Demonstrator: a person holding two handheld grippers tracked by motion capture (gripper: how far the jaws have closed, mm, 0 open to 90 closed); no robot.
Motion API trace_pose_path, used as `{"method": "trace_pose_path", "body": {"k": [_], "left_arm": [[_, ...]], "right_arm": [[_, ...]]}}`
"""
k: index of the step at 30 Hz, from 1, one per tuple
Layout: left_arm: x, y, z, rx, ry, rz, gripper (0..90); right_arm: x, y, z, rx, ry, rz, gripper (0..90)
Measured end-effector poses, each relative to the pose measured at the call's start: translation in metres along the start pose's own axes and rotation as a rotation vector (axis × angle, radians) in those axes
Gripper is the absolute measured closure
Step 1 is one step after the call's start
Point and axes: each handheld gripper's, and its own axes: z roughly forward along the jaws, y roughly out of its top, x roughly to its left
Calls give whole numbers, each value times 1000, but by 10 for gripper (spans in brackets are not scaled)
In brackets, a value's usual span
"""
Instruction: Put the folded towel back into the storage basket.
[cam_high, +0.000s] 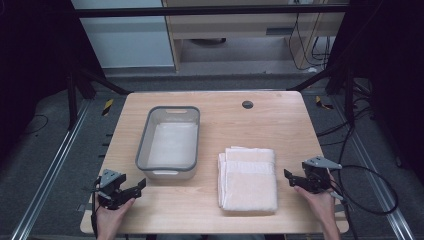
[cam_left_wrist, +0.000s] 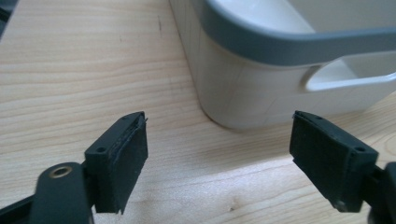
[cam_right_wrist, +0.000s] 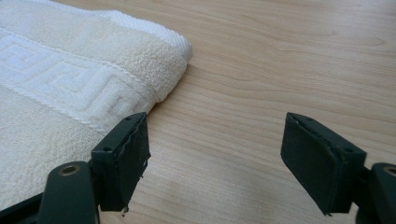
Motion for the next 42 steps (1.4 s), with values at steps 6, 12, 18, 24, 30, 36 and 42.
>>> {"method": "trace_pose_path", "body": {"k": [6,12,18,24,30,36,42], "left_arm": [[-8,0,-9,-37,-14,6,236],[-17,1,-12,-44,-41,28,255],[-23,1,-15,-55,-54,25,271],[-29,2,-17,-68,-84,31,286],[-38,3,-19,-81,-108,64,294],[-47,4,-20,-89,-118,89,294],[-55,10,-20,-97,-138,91,291]], "right_arm": [[-1,1,-9,-41,-9,11,250],[1,3,-15,-55,-10,15,251],[2,5,-19,-65,-9,36,262],[6,8,-22,-77,3,31,266],[7,12,-26,-95,3,36,262],[9,17,-29,-104,6,28,271],[9,25,-33,-119,18,29,276]]}}
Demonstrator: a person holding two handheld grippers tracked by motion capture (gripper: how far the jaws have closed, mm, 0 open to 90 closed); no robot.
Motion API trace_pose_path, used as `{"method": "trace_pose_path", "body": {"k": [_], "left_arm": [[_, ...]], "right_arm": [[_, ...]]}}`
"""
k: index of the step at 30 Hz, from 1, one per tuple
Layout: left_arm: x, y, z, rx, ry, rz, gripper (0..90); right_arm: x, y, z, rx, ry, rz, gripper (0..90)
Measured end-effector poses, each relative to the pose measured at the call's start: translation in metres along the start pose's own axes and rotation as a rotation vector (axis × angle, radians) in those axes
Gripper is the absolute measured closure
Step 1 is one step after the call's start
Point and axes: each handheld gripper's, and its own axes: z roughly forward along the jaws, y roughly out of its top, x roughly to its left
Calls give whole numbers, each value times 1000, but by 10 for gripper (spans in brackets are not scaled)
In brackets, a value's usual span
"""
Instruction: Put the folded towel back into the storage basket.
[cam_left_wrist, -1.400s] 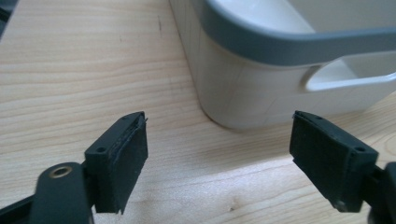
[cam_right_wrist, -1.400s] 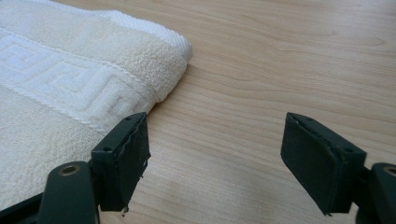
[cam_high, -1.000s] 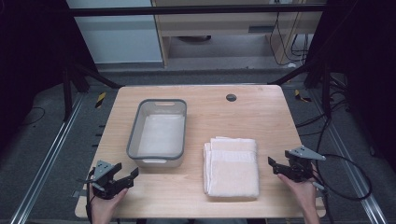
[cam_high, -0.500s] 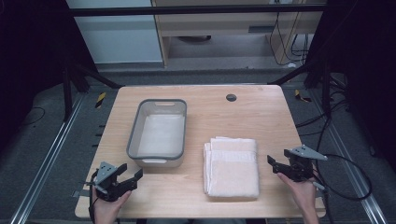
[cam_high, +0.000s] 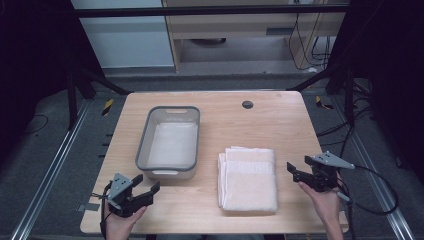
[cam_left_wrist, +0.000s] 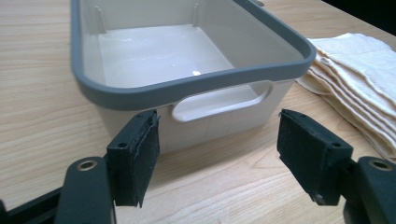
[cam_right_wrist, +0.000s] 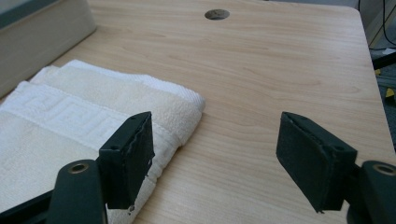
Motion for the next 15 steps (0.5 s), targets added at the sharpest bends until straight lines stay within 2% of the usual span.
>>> {"method": "trace_pose_path", "body": {"k": [8,15], "left_arm": [[-9,13,3,-10,-26,10,283],[-14,27,2,-33,-27,12,284]], "right_arm": [[1,12,-1,-16,26,10,285],[2,22,-1,-23,52,5,289]]}}
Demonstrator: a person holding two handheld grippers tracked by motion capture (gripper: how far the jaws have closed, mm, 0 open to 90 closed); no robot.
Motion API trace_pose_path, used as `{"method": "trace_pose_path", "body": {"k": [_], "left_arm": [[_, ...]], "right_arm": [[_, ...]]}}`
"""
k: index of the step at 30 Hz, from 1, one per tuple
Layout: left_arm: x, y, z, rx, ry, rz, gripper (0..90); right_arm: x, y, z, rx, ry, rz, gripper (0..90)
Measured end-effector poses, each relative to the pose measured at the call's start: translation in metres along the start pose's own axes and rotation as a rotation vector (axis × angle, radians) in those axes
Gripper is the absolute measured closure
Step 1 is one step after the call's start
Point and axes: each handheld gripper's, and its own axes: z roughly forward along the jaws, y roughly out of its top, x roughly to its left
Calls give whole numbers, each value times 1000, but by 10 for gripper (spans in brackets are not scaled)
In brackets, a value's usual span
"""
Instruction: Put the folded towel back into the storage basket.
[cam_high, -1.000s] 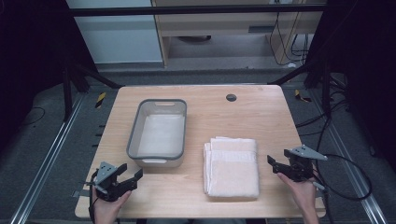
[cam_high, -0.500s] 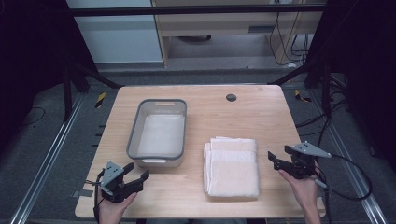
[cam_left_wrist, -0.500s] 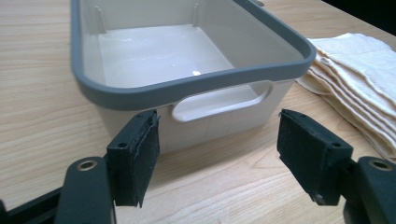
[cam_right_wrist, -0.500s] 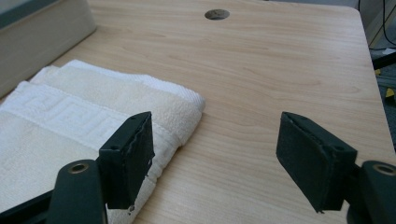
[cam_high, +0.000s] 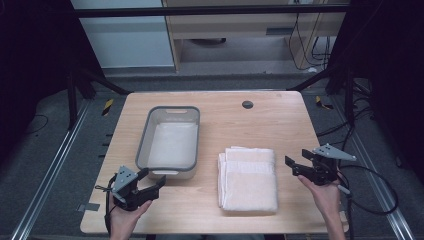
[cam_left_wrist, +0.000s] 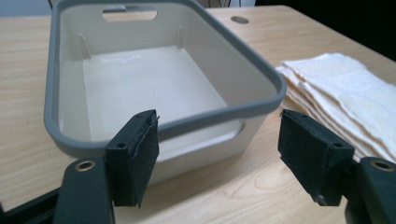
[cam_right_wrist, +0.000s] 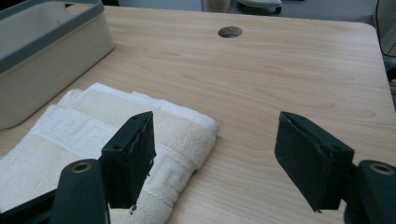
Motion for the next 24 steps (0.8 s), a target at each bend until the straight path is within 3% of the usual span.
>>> {"method": "trace_pose_path", "body": {"k": [7,24], "left_arm": [[-10,12,5,-18,-17,5,284],[-45,26,27,1,-75,54,284]], "right_arm": [[2,11,-1,-6,11,-12,287],[6,19,11,-4,40,-23,267]]}}
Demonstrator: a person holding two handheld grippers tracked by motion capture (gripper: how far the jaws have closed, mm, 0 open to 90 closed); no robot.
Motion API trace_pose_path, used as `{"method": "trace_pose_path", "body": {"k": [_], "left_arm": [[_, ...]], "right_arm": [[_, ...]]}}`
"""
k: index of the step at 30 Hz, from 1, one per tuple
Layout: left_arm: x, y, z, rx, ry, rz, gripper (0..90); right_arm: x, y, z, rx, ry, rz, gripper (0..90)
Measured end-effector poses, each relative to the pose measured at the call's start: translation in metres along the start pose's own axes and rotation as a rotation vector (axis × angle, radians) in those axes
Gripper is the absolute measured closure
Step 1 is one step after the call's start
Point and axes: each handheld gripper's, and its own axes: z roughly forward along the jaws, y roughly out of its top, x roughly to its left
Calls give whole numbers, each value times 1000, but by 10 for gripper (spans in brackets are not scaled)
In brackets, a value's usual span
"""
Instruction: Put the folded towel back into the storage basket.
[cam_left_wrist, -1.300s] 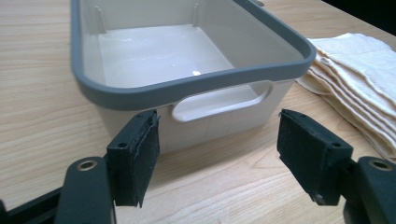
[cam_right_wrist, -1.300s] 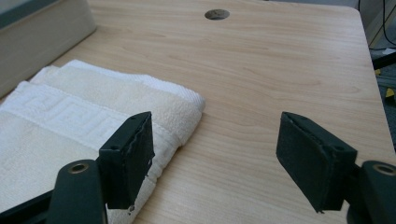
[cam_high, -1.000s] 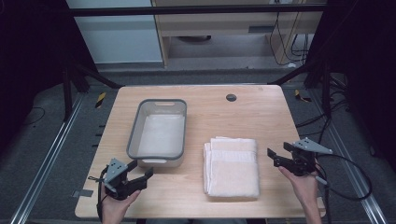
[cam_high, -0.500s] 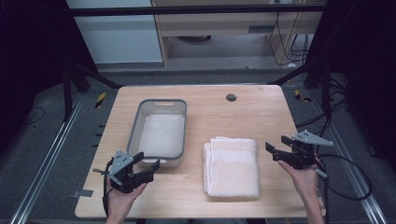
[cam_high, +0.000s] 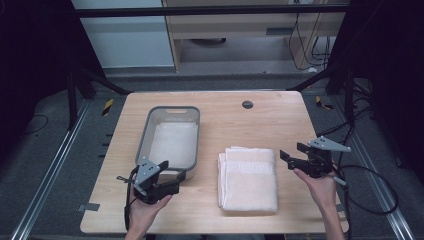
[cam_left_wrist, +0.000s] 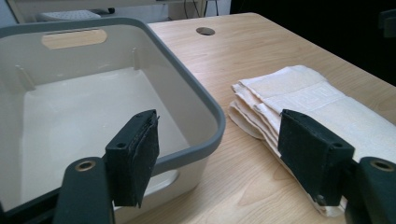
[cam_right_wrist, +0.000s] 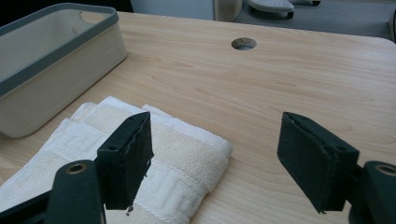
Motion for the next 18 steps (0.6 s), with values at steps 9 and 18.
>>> {"method": "trace_pose_path", "body": {"k": [9,18], "left_arm": [[-14,2,11,11,-30,14,287],[-28,2,23,34,-57,31,297]], "right_arm": [[2,0,6,6,16,1,263],[4,-2,15,17,29,-3,251]]}}
